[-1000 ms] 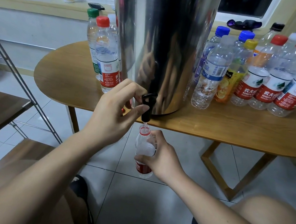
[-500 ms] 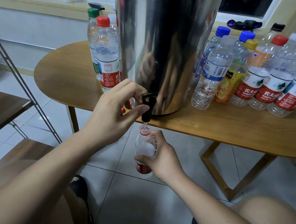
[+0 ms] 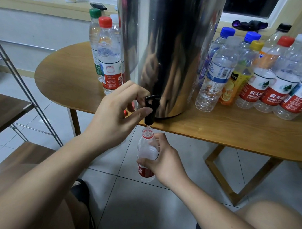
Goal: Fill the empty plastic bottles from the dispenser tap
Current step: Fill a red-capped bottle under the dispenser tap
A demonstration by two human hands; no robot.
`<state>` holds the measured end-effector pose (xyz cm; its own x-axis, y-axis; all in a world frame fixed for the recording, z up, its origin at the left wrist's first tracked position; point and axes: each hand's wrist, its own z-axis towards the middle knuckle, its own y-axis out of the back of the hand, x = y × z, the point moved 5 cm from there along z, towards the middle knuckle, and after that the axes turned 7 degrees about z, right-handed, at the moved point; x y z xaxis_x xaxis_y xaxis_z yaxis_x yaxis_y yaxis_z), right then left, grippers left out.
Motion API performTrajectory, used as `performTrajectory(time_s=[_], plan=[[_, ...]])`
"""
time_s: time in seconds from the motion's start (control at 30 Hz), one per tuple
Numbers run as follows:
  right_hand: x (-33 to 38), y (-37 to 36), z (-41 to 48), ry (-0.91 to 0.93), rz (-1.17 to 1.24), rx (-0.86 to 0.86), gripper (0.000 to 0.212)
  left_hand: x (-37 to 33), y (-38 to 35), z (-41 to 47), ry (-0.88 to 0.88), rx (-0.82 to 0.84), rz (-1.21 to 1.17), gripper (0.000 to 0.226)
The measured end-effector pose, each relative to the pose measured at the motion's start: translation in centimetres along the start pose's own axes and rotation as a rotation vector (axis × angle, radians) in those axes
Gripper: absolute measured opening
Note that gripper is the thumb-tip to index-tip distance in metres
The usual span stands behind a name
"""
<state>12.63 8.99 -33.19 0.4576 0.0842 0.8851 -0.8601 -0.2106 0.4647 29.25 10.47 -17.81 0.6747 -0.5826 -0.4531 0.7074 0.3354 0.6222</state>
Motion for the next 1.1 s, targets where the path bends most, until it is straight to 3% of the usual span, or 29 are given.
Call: performTrajectory(time_s=[1.1], plan=[[0.01,-0.1,0.04,0.009,0.004,0.002,0.074,0.02,0.12,-0.05,0.003,0.002,0.011,0.014]])
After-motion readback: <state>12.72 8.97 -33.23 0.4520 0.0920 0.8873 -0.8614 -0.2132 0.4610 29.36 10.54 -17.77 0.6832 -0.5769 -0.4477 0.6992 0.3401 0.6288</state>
